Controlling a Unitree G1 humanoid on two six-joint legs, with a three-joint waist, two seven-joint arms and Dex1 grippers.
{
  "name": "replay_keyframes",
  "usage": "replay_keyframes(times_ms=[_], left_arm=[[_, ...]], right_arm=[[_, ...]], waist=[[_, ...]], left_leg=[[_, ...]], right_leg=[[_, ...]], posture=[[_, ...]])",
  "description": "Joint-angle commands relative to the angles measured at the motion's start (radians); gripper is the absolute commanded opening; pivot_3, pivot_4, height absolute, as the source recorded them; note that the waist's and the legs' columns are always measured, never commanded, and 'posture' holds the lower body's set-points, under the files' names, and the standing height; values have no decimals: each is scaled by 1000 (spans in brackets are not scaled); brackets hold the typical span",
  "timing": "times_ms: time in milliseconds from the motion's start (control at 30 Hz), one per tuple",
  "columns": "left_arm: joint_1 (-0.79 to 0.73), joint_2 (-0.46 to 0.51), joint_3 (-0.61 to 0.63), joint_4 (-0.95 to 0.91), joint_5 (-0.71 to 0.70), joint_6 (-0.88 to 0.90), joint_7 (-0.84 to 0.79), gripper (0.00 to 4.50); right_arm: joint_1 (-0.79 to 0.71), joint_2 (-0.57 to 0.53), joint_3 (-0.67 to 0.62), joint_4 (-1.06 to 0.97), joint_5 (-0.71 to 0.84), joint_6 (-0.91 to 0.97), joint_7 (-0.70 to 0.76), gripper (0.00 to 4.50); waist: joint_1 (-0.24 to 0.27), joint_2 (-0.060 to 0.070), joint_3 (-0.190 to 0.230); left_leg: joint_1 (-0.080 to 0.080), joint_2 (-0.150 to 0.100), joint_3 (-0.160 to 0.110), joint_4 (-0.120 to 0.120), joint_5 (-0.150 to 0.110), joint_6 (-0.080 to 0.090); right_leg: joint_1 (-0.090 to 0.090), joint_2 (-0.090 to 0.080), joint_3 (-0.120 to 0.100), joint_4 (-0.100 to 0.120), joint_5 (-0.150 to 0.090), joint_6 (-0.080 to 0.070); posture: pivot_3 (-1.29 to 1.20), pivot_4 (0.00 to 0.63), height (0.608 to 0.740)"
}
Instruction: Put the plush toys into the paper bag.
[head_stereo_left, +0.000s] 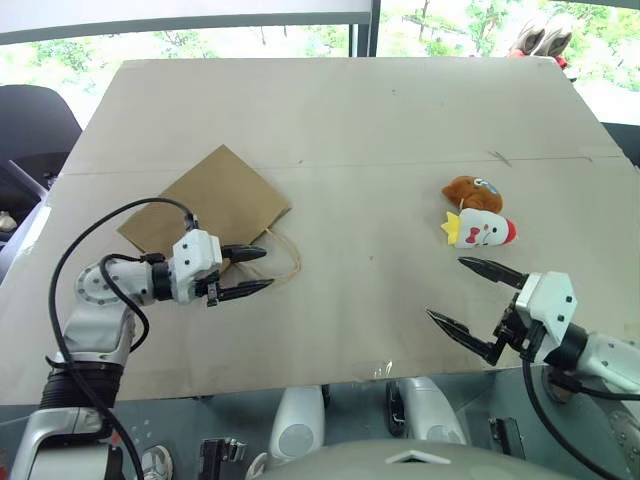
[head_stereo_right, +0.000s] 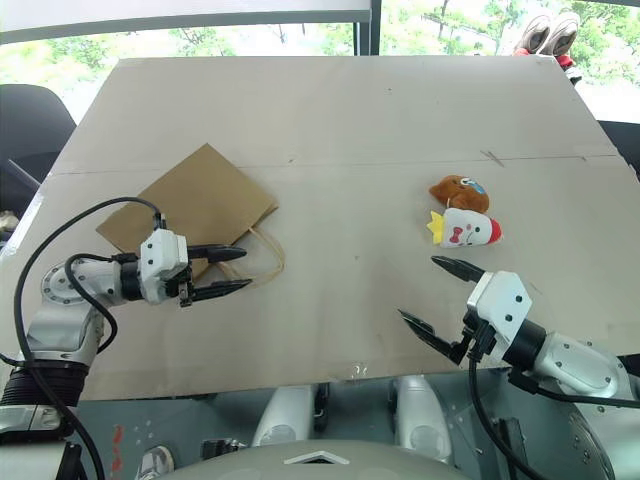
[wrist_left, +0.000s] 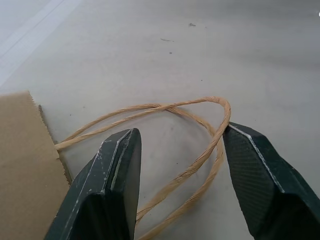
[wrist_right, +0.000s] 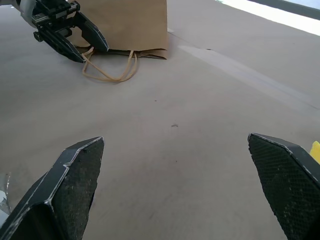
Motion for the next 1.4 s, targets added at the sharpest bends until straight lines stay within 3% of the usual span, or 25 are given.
replay_keyframes(times_ms=[33,133,167,267,500,800,1000,1267,1400], left_arm=[[-20,-15,-9,-2,-1,-15,9,1519],[-32,-43,0,-49,-82,92,20,371],[-33,-52,1,-66,-104,121,20,163],[-46,-80,6,-133,-187,253,47,0],[-119,-183,-29,-328,-334,507,164,0],[-237,-292,-76,-407,-402,637,247,0],[-310,-351,-69,-392,-412,659,300,0],[-388,-403,-22,-397,-392,639,436,0],[-418,-394,27,-394,-386,636,509,0]], right_arm=[[-1,-5,-17,-54,8,-18,-5,4500],[-28,0,1,-70,23,27,-35,4500],[-44,1,15,-75,47,50,-37,4500],[-132,27,76,-56,108,143,-73,3696],[-386,164,309,163,-35,157,-137,78],[-703,395,452,700,-114,-31,21,27],[-816,548,532,996,-166,-89,122,27],[-843,669,503,1172,-239,-147,22,27],[-868,725,459,1215,-286,-151,-118,27]], waist=[[0,0,0],[-1,0,0],[-1,0,0],[-1,-1,0],[-1,-1,0],[-3,0,0],[-9,0,0],[-18,0,0],[-29,0,0]], left_leg=[[0,0,0,0,0,0],[0,0,0,1,0,0],[0,0,0,1,0,0],[0,0,-1,2,0,0],[-1,0,-2,6,0,0],[0,0,-4,8,0,0],[0,0,-4,8,0,0],[0,0,-5,9,0,0],[1,0,-6,9,0,0]], right_leg=[[0,0,0,0,0,0],[0,0,0,0,0,0],[0,0,0,0,0,0],[1,0,0,1,0,0],[1,1,0,4,1,-1],[2,4,1,8,2,-2],[1,4,1,12,3,0],[1,5,1,14,3,2],[1,5,1,16,3,2]], posture=[[0,150,740],[0,150,740],[0,150,740],[0,150,740],[0,150,740],[0,150,740],[0,150,740],[0,150,740],[0,150,740]])
